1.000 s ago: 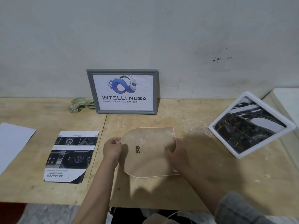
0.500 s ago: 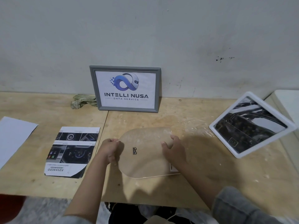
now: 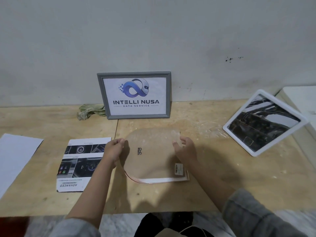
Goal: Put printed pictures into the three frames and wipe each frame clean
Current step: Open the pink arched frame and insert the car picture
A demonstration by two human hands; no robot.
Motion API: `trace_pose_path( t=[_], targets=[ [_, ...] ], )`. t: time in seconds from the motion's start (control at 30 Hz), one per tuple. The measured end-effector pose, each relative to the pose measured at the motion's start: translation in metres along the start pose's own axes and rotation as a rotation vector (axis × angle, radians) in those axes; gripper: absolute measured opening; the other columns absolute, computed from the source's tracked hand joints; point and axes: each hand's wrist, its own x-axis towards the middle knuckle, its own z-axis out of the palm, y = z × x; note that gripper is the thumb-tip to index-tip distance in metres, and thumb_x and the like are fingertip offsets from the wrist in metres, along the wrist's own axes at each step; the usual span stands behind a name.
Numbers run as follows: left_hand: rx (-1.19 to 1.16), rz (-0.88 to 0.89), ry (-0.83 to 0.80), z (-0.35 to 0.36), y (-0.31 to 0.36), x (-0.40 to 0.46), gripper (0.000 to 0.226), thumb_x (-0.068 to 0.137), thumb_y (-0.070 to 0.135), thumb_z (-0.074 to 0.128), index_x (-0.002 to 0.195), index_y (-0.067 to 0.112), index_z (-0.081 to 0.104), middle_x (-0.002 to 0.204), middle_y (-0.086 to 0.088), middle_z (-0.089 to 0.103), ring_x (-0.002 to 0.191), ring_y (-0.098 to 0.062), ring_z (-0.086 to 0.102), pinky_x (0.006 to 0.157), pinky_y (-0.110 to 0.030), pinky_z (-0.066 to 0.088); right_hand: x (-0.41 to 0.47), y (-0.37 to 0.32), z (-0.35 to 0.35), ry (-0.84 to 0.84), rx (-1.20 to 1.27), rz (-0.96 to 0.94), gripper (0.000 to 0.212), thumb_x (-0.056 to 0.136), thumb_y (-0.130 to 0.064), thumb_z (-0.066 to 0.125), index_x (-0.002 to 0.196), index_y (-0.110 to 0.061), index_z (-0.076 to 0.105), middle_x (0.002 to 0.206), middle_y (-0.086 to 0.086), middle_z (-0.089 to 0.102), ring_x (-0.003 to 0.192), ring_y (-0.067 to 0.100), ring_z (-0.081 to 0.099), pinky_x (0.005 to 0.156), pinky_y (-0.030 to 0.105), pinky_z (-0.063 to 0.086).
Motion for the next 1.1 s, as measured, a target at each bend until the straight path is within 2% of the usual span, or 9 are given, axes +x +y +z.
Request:
trace_pose_path(
  t=[0.23,0.33,0.4,0.53,0.6,0.73,0.87,1.0,1.1],
  targets=[
    [0.043,0.221,-0.042,-0.006,0.018,-0.019,0.015,0.095,0.021,0.054,0.085,0.017,0.065,0.100,-0.011,0.064,0.094,-0.025,0.056,0.085,-0.033,0.043,-0.016,-0.032,0.000,0.124,0.028,-0.032,0.047,0.085,-0.024,0.064,0.127,-0.006,0.052,0.128,0.013,0.051,0.118,0.026,0.049,0.101,0.033,0.037],
    [0.151,0.286,-0.126,0.011,0.018,-0.030,0.021,0.092,0.025,0.057,0.102,0.010,0.068,0.108,-0.012,0.067,0.106,-0.029,0.060,0.089,-0.030,0.043,-0.023,-0.026,-0.021,0.185,-0.031,-0.029,0.051,0.086,-0.026,0.063,0.131,-0.006,0.049,0.131,0.013,0.048,0.120,0.026,0.048,0.101,0.034,0.037],
    [0.223,0.303,-0.189,0.029,0.016,-0.038,0.043,0.086,0.039,0.059,0.118,0.010,0.065,0.117,-0.006,0.066,0.110,-0.024,0.060,0.097,-0.034,0.046,-0.028,-0.011,-0.041,0.197,-0.065,-0.007,0.050,0.087,-0.030,0.062,0.132,-0.009,0.050,0.132,0.011,0.047,0.118,0.026,0.049,0.101,0.038,0.041],
    [0.375,0.442,-0.414,0.075,0.008,-0.068,0.024,0.084,0.033,0.056,0.083,0.009,0.064,0.069,0.002,0.058,0.068,-0.016,0.054,0.060,-0.027,0.040,-0.043,0.031,-0.086,0.239,-0.154,0.116,0.047,0.085,-0.034,0.059,0.129,-0.019,0.052,0.131,0.007,0.044,0.114,0.027,0.049,0.099,0.044,0.044],
    [0.439,0.510,-0.500,0.102,0.000,-0.082,0.021,0.086,0.022,0.056,0.078,0.002,0.058,0.066,0.001,0.050,0.064,-0.016,0.046,0.056,-0.026,0.034,-0.050,0.053,-0.110,0.219,-0.233,0.159,0.049,0.084,-0.033,0.059,0.130,-0.019,0.050,0.134,0.009,0.040,0.117,0.031,0.047,0.100,0.045,0.043],
    [0.607,0.594,-0.589,0.158,-0.016,-0.106,0.035,0.086,0.033,0.058,0.075,0.000,0.050,0.072,-0.008,0.047,0.069,-0.021,0.046,0.061,-0.028,0.035,-0.057,0.095,-0.153,0.204,-0.312,0.247,0.054,0.084,-0.028,0.059,0.134,-0.015,0.047,0.140,0.017,0.034,0.126,0.039,0.036,0.102,0.045,0.038],
    [0.765,0.575,-0.635,0.206,-0.027,-0.125,0.041,0.089,0.040,0.056,0.103,0.002,0.053,0.107,-0.016,0.051,0.096,-0.030,0.054,0.079,-0.035,0.045,-0.057,0.123,-0.180,0.221,-0.377,0.268,0.049,0.085,-0.037,0.060,0.128,-0.014,0.049,0.136,0.021,0.034,0.124,0.042,0.036,0.099,0.043,0.037],
    [0.894,0.522,-0.655,0.238,-0.038,-0.134,0.051,0.089,0.042,0.055,0.120,0.002,0.046,0.139,-0.021,0.031,0.114,-0.036,0.048,0.088,-0.034,0.042,-0.048,0.140,-0.191,0.203,-0.422,0.290,0.059,0.084,-0.045,0.061,0.132,-0.015,0.045,0.140,0.021,0.030,0.122,0.043,0.035,0.100,0.045,0.035],
    [0.975,0.510,-0.643,0.254,-0.048,-0.139,0.063,0.088,0.046,0.054,0.128,-0.001,0.040,0.149,-0.026,0.014,0.134,-0.042,0.029,0.104,-0.040,0.037,-0.042,0.150,-0.192,0.087,-0.553,0.292,0.073,0.086,-0.052,0.054,0.145,-0.020,0.026,0.150,0.022,0.013,0.136,0.043,0.017,0.108,0.050,0.024]
  ],
)
